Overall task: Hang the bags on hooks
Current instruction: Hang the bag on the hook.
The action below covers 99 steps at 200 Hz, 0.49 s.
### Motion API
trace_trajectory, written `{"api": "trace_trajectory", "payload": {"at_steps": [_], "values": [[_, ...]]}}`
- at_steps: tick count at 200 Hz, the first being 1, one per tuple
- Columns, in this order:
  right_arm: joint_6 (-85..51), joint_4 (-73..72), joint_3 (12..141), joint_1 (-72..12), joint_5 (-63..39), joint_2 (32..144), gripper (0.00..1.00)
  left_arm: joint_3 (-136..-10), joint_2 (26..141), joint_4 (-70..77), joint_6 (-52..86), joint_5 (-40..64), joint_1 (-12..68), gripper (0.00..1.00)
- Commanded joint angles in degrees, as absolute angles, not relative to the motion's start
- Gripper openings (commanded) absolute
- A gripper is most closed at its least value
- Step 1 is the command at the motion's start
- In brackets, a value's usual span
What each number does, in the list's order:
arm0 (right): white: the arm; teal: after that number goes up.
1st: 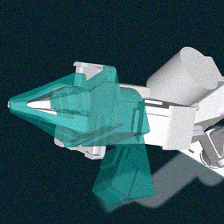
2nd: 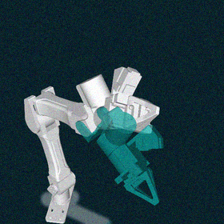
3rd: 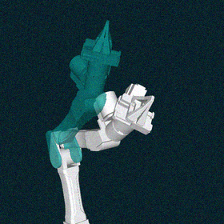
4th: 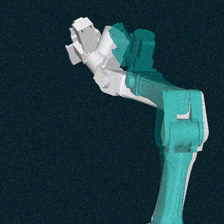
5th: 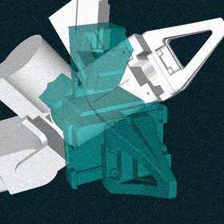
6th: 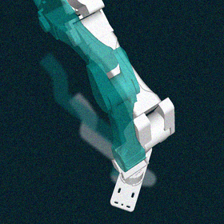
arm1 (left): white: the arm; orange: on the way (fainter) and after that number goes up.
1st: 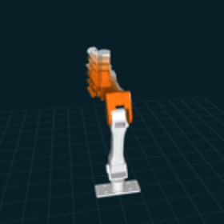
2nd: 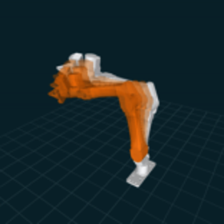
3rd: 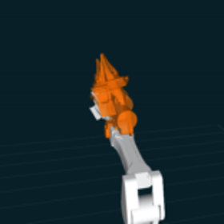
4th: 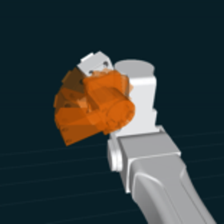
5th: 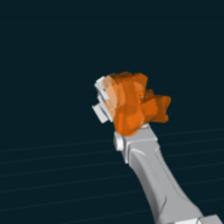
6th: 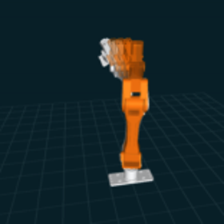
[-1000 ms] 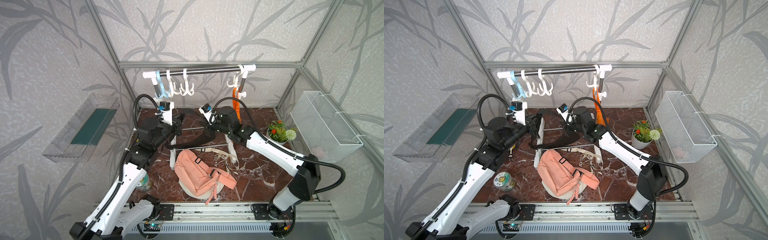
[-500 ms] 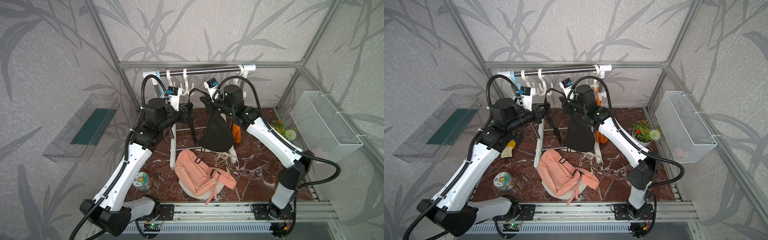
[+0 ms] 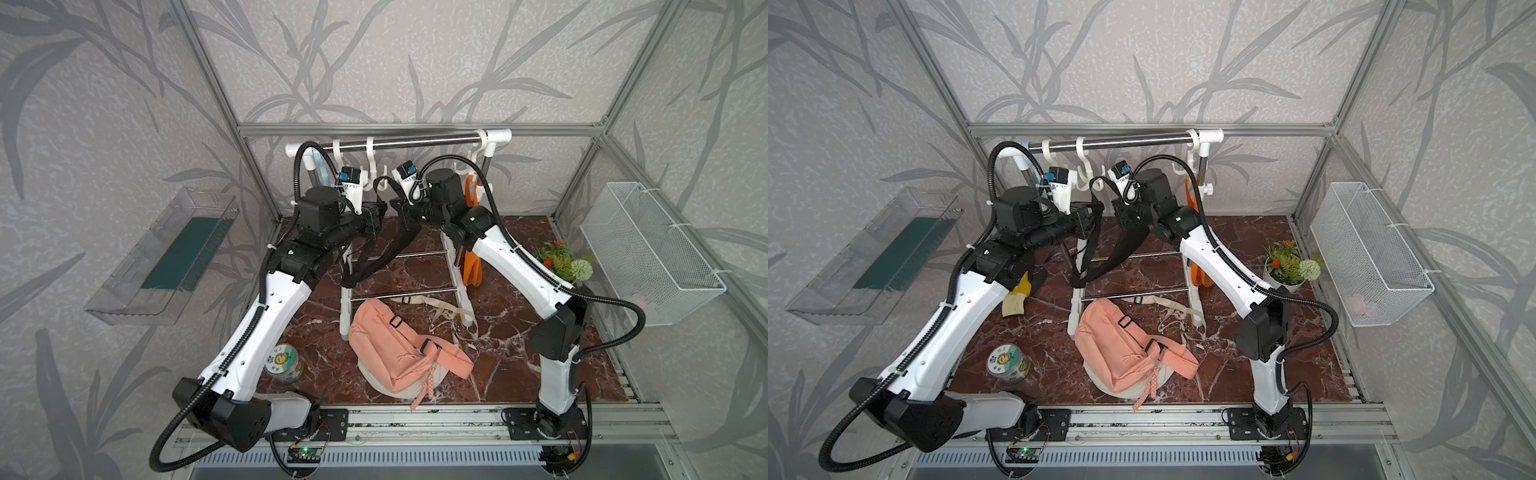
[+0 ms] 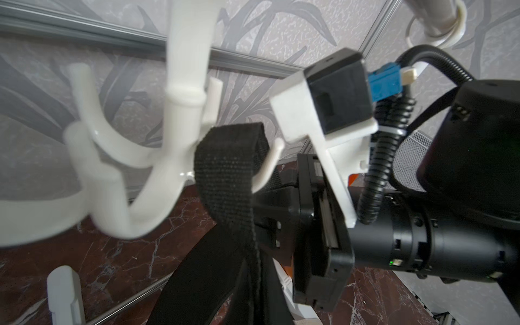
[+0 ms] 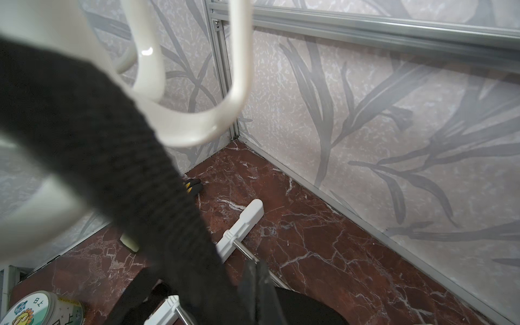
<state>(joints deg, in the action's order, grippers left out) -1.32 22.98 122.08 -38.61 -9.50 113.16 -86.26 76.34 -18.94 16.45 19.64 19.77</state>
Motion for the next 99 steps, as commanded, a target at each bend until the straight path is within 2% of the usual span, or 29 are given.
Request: {"api": "trace_trajectory", "payload": {"at_steps": [1, 49, 63, 73, 88, 99], "values": [[-1.9, 23.3, 123.1, -38.0, -10.3, 113.3, 0.00, -86.2, 76.0, -18.5, 17.9, 20.0, 18.4, 0.00], [-1.1, 25.1, 122.0, -37.8, -10.5, 112.9, 0.00, -83.0, 75.3, -18.3, 17.1, 20.6, 17.8, 0.00], [-1.2, 24.4, 119.4, -37.7, -10.0, 111.6, 0.11, -81.4, 74.7, -17.7, 17.0, 21.1, 17.7, 0.00], [-1.2, 23.6, 117.1, -37.7, -9.9, 110.3, 0.25, -80.4, 74.1, -17.1, 16.6, 21.6, 17.7, 0.13], [-0.8, 21.8, 113.2, -37.6, -9.8, 107.5, 0.43, -78.8, 72.5, -15.5, 15.4, 22.2, 17.7, 0.46], [-0.6, 20.4, 109.8, -37.7, -9.5, 105.0, 0.51, -77.0, 70.8, -13.4, 14.3, 22.9, 17.7, 0.60]]}}
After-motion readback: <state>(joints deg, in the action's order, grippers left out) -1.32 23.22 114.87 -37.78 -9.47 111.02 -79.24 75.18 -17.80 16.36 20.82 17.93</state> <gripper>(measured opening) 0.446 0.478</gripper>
